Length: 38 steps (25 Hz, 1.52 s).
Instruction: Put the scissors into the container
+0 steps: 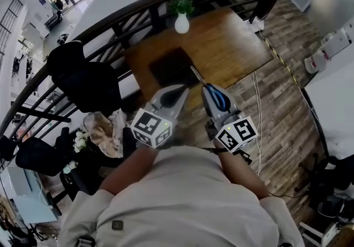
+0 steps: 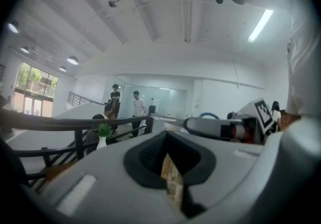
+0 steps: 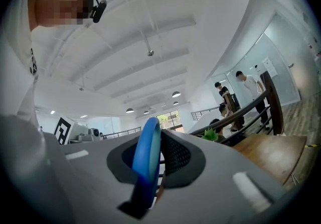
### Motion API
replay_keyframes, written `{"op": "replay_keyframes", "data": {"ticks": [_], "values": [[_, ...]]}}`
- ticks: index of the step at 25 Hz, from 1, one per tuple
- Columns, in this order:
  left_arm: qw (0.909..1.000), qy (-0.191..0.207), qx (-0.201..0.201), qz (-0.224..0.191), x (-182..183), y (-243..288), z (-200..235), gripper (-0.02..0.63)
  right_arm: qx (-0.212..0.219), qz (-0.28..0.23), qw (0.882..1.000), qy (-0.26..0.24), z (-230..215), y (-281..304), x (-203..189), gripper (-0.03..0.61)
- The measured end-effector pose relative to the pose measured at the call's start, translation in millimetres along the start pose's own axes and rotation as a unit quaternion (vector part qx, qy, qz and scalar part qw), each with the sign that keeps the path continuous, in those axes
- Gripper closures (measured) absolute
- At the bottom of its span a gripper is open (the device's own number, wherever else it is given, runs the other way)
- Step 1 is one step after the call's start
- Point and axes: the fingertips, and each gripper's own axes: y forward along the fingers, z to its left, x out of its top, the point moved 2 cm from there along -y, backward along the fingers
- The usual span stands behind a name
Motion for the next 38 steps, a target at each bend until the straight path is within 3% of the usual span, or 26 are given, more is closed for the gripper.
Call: {"op": "replay_keyframes", "data": {"ticks": [13, 28, 38], "values": [[0.9986, -0.012, 0.05, -0.01, 6.8, -5.4, 75.2, 0.61, 0.075, 0.032, 0.997, -0.01, 10.3, 88.2, -10.0, 0.529], [0.9867, -0.029, 0.157, -0.031, 16.4, 78.7, 137.6, 0.61, 0.191, 0.069, 0.979, -0.001, -75.7, 164.3, 2.6, 0.529], [0.9704, -0.038, 0.236, -0.037, 22.6, 124.3, 163.3, 0.61, 0.26, 0.092, 0.961, 0.015, -129.6, 196.6, 13.2, 0.529]]}}
